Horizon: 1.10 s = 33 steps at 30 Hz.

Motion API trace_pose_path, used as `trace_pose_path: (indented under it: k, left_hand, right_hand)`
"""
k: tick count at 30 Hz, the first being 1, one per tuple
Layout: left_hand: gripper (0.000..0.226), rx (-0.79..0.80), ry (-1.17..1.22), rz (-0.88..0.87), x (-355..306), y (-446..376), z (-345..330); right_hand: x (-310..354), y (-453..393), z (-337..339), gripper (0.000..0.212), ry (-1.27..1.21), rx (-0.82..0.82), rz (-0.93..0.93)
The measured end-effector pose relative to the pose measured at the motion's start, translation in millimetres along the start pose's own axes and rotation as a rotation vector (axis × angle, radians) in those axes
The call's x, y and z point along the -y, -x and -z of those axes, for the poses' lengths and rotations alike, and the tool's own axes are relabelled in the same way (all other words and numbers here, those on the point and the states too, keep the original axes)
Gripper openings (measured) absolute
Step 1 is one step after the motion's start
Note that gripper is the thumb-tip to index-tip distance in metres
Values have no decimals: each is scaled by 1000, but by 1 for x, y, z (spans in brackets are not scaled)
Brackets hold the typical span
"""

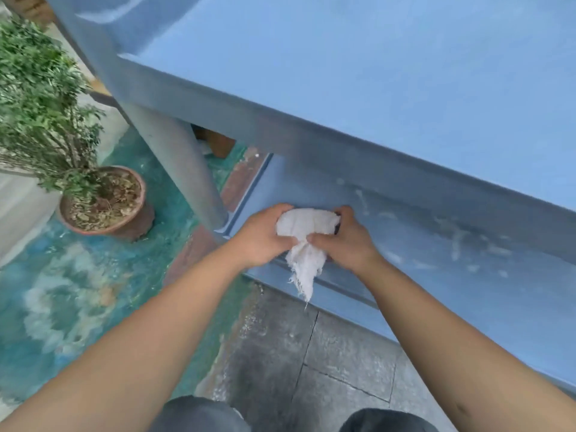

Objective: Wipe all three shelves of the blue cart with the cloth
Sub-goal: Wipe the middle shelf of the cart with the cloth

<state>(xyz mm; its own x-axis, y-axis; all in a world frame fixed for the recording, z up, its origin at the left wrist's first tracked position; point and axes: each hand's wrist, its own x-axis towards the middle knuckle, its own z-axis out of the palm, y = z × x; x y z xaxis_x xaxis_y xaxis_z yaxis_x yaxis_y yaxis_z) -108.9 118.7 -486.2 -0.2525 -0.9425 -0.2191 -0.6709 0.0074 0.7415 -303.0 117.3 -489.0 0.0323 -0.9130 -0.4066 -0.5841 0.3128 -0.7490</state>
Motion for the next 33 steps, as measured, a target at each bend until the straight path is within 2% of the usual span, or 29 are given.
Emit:
trace_pose_path:
  k: [2,3,4,6,7,10,15,20,25,29,33]
  left_hand:
    - [64,-67,-370,-79,19,-12,-4]
    - [69,-133,-513,-126,29,-19,-9]
    - [73,-151,-596,-140,34,-21,-11]
    - [75,-167,-664,-156,43,-24,-20]
    - [75,-177,-678,-160,48,-24,-25]
    - [72,-194,-703,-178,59,-29,-30]
    - [73,-181,-613,-142,57,-31,-30]
    - [76,-104,-702,-83,57,-41,-32]
    - [86,-255,-814,-82,43,-56,-34]
    - [86,-132,-786,-68,54,-63,-37]
    - [85,-109,-762,-80,54,-62,-37]
  right_hand:
    - [-5,-12,-5,61,447,-97,71]
    - [-9,-17,-12,70,583,-183,180]
    - [-8,-15,-16,76,615,-230,289]
    - [-4,-12,-31,81,609,-229,487]
    - [-4,-11,-42,83,674,-189,525]
    - [-10,-20,-55,93,863,-127,518]
    - [-20,-48,-43,95,874,-147,570]
    - [-11,-116,-12,83,886,-210,504]
    - [-1,-169,-4,75,869,-269,506]
    - [12,-202,5,78,853,-315,466]
    - [24,-236,19,73,843,-400,469]
